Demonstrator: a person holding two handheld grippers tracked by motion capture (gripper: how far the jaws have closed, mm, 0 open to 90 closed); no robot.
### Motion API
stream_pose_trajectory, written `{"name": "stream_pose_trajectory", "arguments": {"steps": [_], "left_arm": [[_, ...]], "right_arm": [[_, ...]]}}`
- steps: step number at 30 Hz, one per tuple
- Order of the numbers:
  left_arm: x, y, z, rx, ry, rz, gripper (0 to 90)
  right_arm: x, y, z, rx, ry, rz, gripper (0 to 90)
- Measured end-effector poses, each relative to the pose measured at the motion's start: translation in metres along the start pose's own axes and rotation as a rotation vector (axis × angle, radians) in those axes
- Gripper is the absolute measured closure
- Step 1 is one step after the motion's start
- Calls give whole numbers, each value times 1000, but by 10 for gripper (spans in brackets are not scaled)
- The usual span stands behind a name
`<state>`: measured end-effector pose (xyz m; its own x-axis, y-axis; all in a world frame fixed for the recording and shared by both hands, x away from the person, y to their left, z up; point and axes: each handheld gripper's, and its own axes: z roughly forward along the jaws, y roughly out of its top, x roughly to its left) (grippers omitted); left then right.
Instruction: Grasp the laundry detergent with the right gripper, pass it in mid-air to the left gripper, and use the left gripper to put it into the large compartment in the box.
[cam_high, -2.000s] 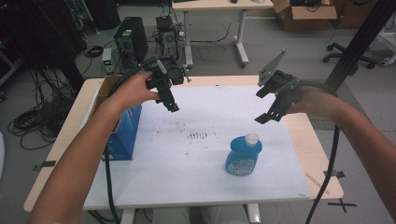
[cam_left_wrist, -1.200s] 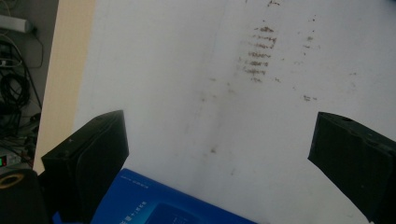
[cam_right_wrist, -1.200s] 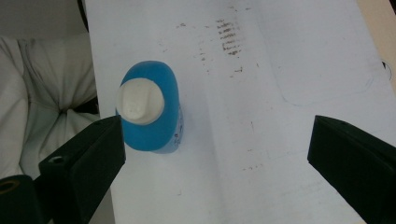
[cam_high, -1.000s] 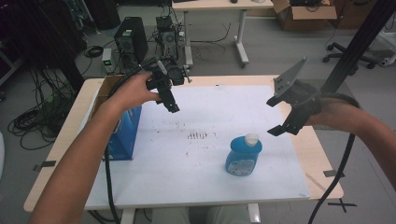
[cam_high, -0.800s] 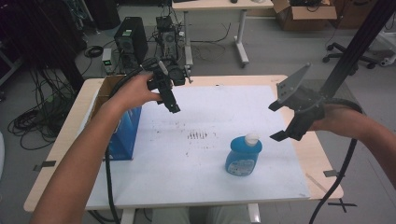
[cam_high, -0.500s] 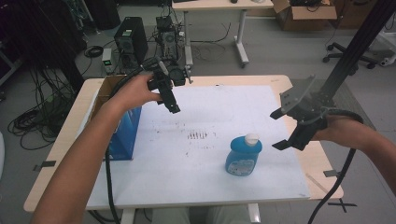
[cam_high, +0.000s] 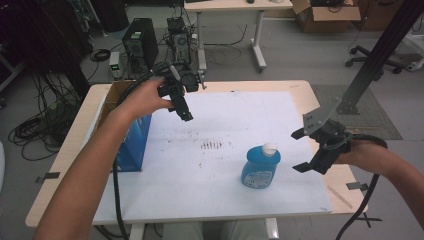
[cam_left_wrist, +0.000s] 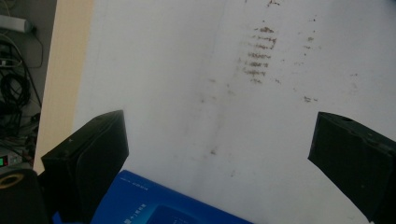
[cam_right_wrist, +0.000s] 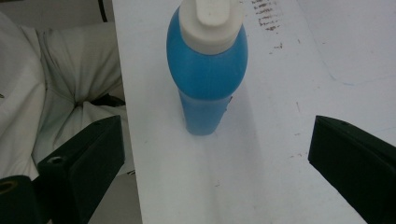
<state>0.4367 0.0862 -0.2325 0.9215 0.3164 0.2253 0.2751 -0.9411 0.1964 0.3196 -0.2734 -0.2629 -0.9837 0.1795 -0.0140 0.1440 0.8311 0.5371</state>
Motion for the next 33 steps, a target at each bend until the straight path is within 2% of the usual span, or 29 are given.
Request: {"name": "stream_pose_trajectory", "arguments": {"steps": [10, 17, 24, 28, 33], "left_arm": [[-1, 0, 0, 6, 3, -3, 50], [-1, 0, 0, 5, 6, -4, 50], [-2, 1, 2, 4, 2, -1, 50], [-2, 3, 2, 10, -1, 3, 50], [-1, 3, 3, 14, -4, 6, 50]], "right_arm": [[3, -13, 15, -67, -4, 3, 35], [4, -25, 27, -126, 0, 24, 30], [3, -32, 34, -159, 6, 32, 32], [2, -38, 40, -206, 11, 43, 32], [2, -43, 46, -229, 19, 53, 31]]}}
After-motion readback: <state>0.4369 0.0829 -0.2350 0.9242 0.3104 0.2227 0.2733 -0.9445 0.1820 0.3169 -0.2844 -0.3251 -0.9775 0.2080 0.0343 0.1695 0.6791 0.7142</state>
